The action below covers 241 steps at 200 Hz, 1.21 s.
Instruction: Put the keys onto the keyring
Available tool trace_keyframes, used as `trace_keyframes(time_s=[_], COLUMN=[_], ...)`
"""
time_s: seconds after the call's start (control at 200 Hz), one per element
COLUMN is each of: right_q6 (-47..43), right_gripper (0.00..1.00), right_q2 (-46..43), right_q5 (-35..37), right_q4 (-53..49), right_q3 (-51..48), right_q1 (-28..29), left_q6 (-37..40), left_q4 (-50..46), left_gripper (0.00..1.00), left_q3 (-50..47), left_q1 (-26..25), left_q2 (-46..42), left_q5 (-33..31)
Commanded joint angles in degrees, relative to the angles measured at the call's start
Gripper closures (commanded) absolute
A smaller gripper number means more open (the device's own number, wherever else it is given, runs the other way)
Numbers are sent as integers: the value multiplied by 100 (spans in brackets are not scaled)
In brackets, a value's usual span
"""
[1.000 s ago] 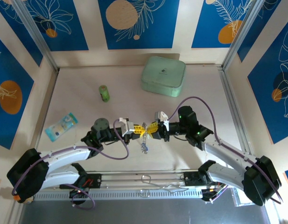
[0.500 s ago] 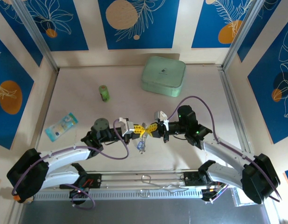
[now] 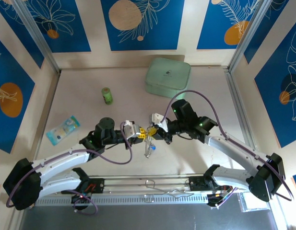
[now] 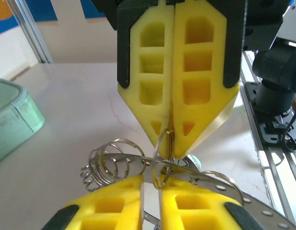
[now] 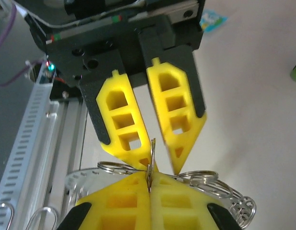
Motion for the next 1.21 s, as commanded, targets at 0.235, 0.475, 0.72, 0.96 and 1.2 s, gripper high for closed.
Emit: trace_keyframes(time_s=[0.235, 0.475, 0.72, 0.96, 1.2], right_q6=[-380, -390, -571, -455, 877], right_gripper=[100, 100, 100, 99, 64], right_q2=[102, 100, 243, 119, -712], right_q5=[691, 675, 767, 775, -612], right_q4=[-688, -606, -644, -351, 1292], right_q3=[302, 275, 392, 251, -1046], right_q1=[242, 271, 514, 472, -374], left_q6=[201, 241, 180, 210, -435], left_q4=[-324, -378, -312, -327, 1131], left_gripper=[78, 78, 84, 100, 100], left_q3=[232, 191, 231, 208, -298], left_q1=[-30, -31, -33, -25, -33], left_q2=[-70, -113, -47, -94, -98], left_q5=[401, 516, 539, 572, 474])
